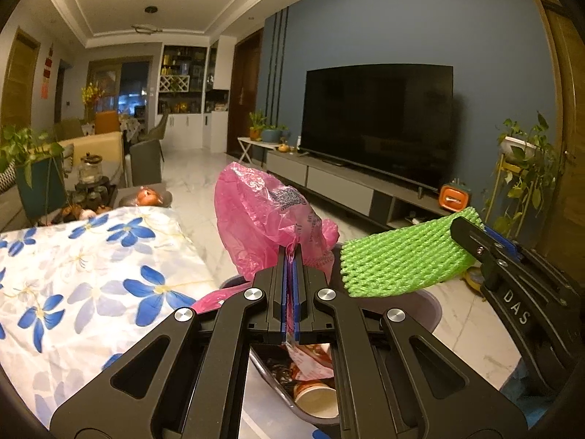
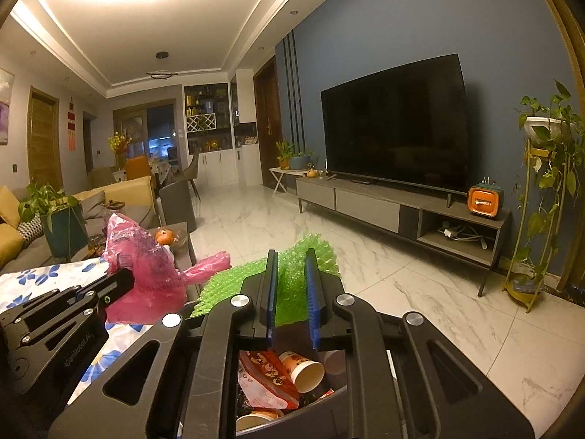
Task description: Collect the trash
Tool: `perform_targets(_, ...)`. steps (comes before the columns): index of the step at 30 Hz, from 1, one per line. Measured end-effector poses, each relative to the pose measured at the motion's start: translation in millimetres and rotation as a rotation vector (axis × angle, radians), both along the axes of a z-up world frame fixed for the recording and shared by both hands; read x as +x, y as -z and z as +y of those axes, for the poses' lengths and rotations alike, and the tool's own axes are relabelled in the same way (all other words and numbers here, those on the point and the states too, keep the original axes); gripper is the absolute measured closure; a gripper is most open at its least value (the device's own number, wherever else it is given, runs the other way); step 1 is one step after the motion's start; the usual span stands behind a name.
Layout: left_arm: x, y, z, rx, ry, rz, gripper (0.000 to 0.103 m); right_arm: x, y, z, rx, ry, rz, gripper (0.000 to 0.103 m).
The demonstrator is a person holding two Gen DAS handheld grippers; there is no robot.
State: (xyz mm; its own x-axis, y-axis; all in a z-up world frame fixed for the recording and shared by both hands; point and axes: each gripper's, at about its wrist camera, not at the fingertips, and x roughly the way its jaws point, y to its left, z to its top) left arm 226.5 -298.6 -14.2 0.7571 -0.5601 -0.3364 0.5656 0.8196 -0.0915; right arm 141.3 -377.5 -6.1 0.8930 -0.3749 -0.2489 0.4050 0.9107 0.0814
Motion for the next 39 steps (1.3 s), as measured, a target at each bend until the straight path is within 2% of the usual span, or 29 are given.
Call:
perform_targets(3, 5, 3, 0, -0.009, 0.010, 0.023, 0.101, 4, 2, -2, 0.010, -0.004, 0.005, 0.087)
perform_targets(6, 9, 5, 0, -0.015, 0.027, 0.028, 0.101, 5, 5, -3, 0.008, -0.002, 0.006, 0.079)
perform_targets(9, 10, 7, -2, -0.009, 0.046, 0.024, 0.101, 6, 6, -3, 0.019, -0.002, 0.006, 0.067)
perform_targets(11, 12, 8, -3, -0.014, 0.057, 0.030, 0.100, 6, 6, -6, 0.027, 0.004, 0.006, 0.066)
perform_targets(17, 14, 12, 1, -0.025, 0.042, 0.041, 0.088, 1, 6, -9, 0.037, 0.019, 0.010, 0.057)
perform_targets(20, 13, 12, 6, -0.036, 0.022, 0.046, 0.070, -1, 7, -6, 0.039, 0.018, 0.017, 0.049)
perform_targets(22, 12, 10, 12, -0.049, 0.004, 0.042, 0.051, -3, 7, -1, 0.027, 0.017, 0.024, 0.041)
perform_targets(25, 7, 7, 24, -0.056, -0.046, 0.020, 0.034, -7, 9, 2, 0.019, 0.016, 0.028, 0.029)
perform_targets(28, 1, 4, 41, -0.062, -0.081, 0.002, 0.023, -10, 10, 9, 0.019, 0.012, 0.034, 0.019)
perform_targets(31, -8, -1, 60, -0.054, -0.134, -0.034, 0.014, -13, 11, 17, 0.016, 0.009, 0.052, 0.015)
perform_targets(33, -15, -2, 74, -0.049, -0.159, -0.055, 0.011, -15, 12, 23, 0.013, 0.005, 0.065, 0.012)
perform_targets(34, -19, -3, 80, -0.043, -0.170, -0.062, 0.010, -16, 13, 26, 0.014, 0.001, 0.068, 0.007)
perform_targets(39, -33, -7, 105, -0.020, -0.209, -0.066, 0.007, -22, 14, 50, -0.016, -0.010, 0.089, 0.006)
